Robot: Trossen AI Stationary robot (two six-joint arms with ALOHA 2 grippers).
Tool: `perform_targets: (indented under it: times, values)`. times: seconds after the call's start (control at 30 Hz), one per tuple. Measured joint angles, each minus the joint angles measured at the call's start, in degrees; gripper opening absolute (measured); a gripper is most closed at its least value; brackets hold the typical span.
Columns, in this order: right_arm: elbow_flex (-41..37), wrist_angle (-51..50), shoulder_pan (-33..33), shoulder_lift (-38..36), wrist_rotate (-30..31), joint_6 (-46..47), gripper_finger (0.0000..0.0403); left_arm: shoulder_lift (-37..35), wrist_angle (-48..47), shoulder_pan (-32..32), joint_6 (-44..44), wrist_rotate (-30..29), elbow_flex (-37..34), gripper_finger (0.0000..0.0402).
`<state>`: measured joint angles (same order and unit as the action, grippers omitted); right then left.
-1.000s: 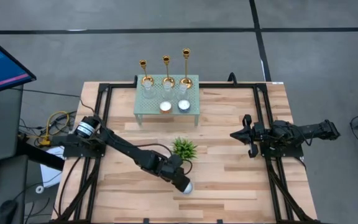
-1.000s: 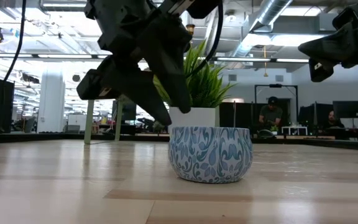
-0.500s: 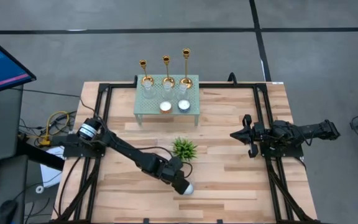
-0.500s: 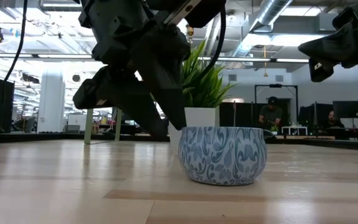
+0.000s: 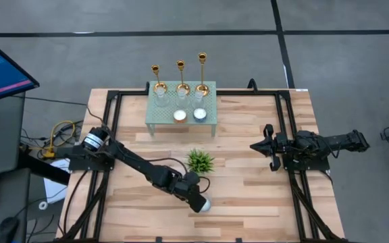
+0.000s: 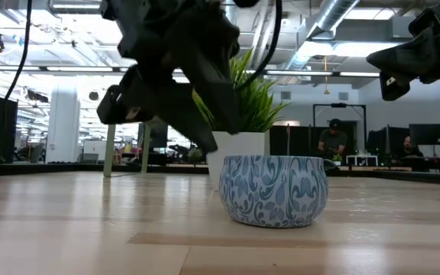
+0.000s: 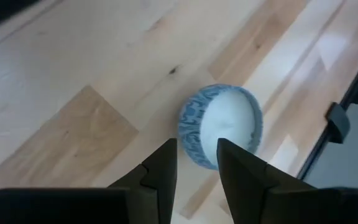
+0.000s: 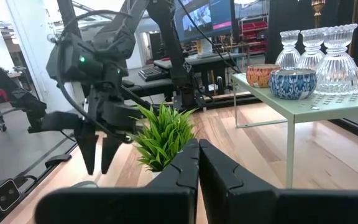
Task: Pick & Place candle stick holders
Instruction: Put the light blue scented candle on the shelf aligned with the other scented candles
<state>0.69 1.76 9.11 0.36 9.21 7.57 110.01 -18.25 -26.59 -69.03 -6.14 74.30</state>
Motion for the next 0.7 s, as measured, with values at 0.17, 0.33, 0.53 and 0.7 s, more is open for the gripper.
perform_targets:
  times: [0.17,0.33,0.53,0.7]
  values:
    - [0.0,0.0,0.0,0.0,0.0,0.0,0.0,1.7,0.3,0.0,0.2,-0.3,0.0,0.0114]
    - [0.0,0.0,0.0,0.0,0.0,0.0,0.0,2.1,1.7,0.0,0.3,-1.1,0.0,0.0114]
    - [0.0,0.0,0.0,0.0,0.0,0.0,0.0,2.6,2.3,-0.1,1.3,-1.1,0.0,0.0114]
    - [0.0,0.0,0.0,0.0,0.0,0.0,0.0,2.8,2.0,0.0,1.5,-1.1,0.0,0.0114]
